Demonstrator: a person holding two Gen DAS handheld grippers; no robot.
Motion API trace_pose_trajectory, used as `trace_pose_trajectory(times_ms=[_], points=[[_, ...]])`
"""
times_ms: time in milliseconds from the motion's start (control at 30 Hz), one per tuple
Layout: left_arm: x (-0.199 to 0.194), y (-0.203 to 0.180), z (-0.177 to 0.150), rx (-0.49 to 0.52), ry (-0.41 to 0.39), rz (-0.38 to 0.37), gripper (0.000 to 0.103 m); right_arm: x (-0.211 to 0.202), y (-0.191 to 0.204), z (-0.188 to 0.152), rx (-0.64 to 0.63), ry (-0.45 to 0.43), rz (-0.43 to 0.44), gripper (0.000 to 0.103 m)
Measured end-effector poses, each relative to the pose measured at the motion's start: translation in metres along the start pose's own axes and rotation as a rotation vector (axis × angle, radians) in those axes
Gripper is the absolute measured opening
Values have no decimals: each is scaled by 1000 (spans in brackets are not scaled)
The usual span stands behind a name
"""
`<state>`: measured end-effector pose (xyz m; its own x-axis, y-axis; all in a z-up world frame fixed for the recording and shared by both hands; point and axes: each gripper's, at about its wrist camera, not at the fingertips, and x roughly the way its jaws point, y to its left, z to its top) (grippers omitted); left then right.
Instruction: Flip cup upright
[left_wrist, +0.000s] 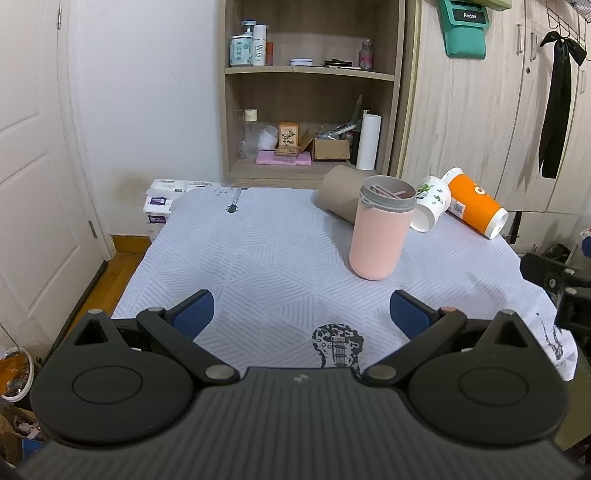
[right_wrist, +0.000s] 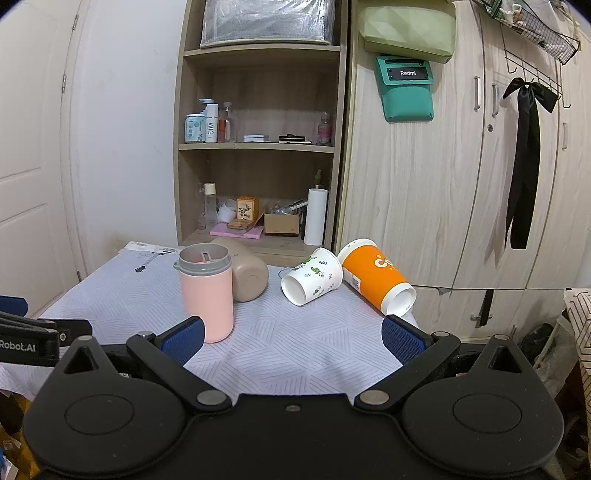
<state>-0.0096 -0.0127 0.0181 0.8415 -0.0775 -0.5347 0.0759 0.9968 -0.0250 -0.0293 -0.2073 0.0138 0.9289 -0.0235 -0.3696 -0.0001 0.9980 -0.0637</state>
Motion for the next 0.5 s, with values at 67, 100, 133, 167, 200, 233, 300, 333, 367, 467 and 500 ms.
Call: trace_pose_trajectory(times_ms=[67,100,133,167,200,233,300,333,367,467,500], points=[[0,0,0,3,2,4,103,0,1,0,-1,-1,-5,103],[0,-1,0,7,4,2,103,0,1,0,-2,-2,-8,103],[1,0,0,11,7,-2,103,0,1,0,-3,-2,-10,103],[1,-1,0,14,9,-7,103,0,1,-1,-3,-2,-12,103],[1,0,-1,14,8,-10,103,0,1,-1,-4,-2,-13,103],[1,0,-1,12,7,-12,103,1,1,-1,-3,-2,-16,103],[1,0,-2,13,4,-12,103,1,1,-1,-3,-2,-20,103],[1,0,-2,14,2,-10,103,1,1,-2,-6,-1,-20,103],[1,0,-2,15,-3,-6,103,1,2,-2,-10,0,-21,103],[-1,-1,-3,24,-21,2,103,1,3,-2,-15,0,-23,103],[-1,-1,-3,28,-24,0,103,1,3,-2,-14,1,-23,103]])
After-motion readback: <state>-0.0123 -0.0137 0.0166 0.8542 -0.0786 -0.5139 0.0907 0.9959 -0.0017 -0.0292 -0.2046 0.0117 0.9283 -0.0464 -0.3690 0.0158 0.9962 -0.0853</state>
